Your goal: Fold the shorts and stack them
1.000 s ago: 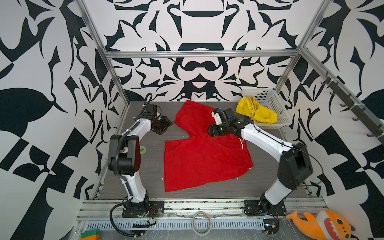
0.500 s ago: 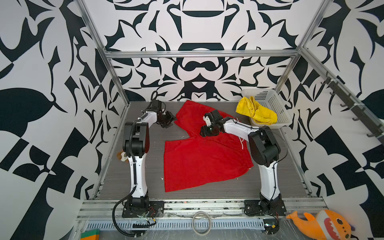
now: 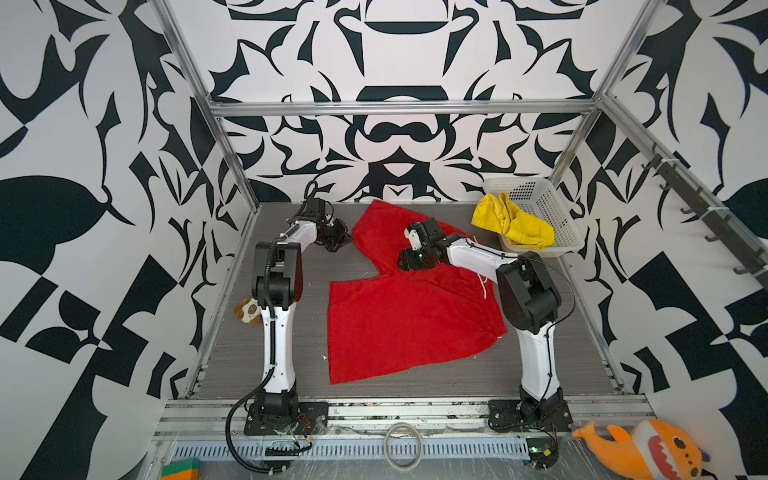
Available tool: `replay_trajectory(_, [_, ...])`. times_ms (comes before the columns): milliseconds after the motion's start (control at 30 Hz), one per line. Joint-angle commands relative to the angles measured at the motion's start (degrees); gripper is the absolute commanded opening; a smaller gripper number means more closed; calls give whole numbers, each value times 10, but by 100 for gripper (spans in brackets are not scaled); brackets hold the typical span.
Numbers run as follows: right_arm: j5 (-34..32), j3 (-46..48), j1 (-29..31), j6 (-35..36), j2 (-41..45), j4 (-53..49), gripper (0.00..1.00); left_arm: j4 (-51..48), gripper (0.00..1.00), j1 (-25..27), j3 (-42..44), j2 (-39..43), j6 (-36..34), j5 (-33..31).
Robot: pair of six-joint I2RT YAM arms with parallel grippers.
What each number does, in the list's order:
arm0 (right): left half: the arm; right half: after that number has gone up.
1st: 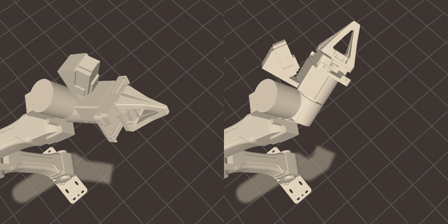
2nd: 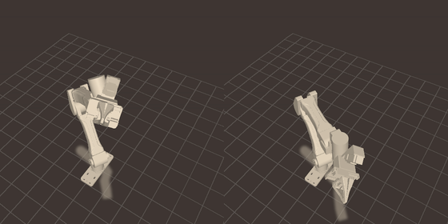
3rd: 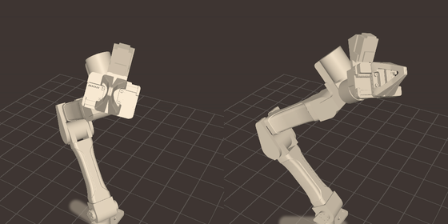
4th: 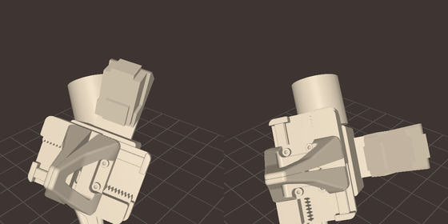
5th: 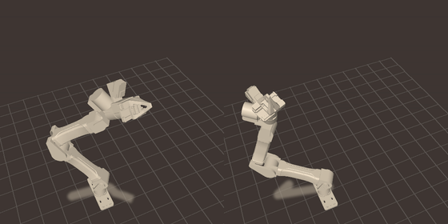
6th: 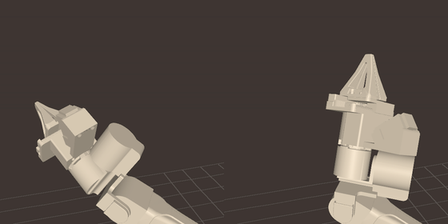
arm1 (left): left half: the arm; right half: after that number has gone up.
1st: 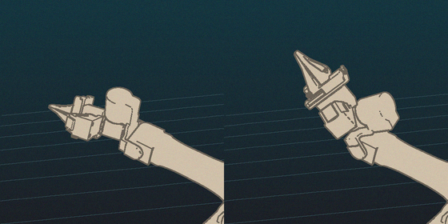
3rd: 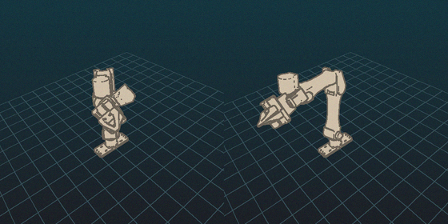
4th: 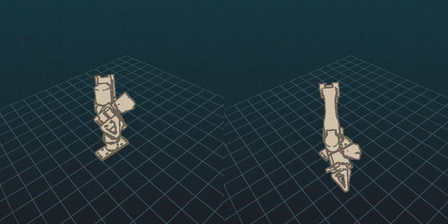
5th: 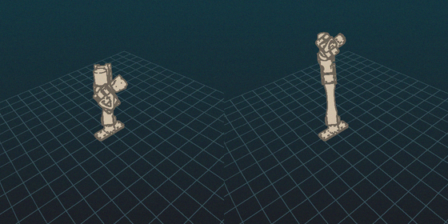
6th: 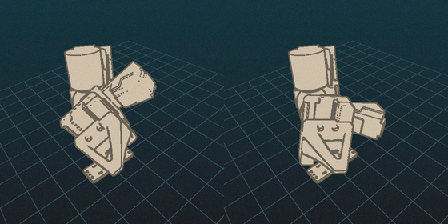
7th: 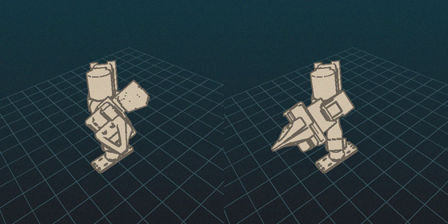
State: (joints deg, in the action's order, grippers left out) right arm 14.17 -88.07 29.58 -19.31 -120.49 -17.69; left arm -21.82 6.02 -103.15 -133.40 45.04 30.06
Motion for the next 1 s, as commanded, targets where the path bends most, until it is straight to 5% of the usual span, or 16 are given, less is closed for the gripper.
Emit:
replay_trajectory(0, [-4, -16, -4, 1, 42, 23, 63, 22, 0, 12, -25, 46, -5, 12])
replay_trajectory(167, [3, -13, -8, -3, 56, 40, 64, 3, 0, 53, -91, 47, -43, 8])
replay_trajectory(500, [-6, -6, -24, -16, 55, 104, 68, -69, 0, 119, -273, -79, -83, -6])
replay_trajectory(667, [16, -35, -38, -56, 14, 117, 69, -113, 24, 122, -337, -142, -93, -6])
replay_trajectory(800, [17, -73, -43, -75, -22, 100, 68, -106, 43, 111, -305, -117, -98, -19])
replay_trajectory(967, [40, -104, -55, -123, -59, 110, 68, -61, 45, 81, -221, -64, -85, -31])
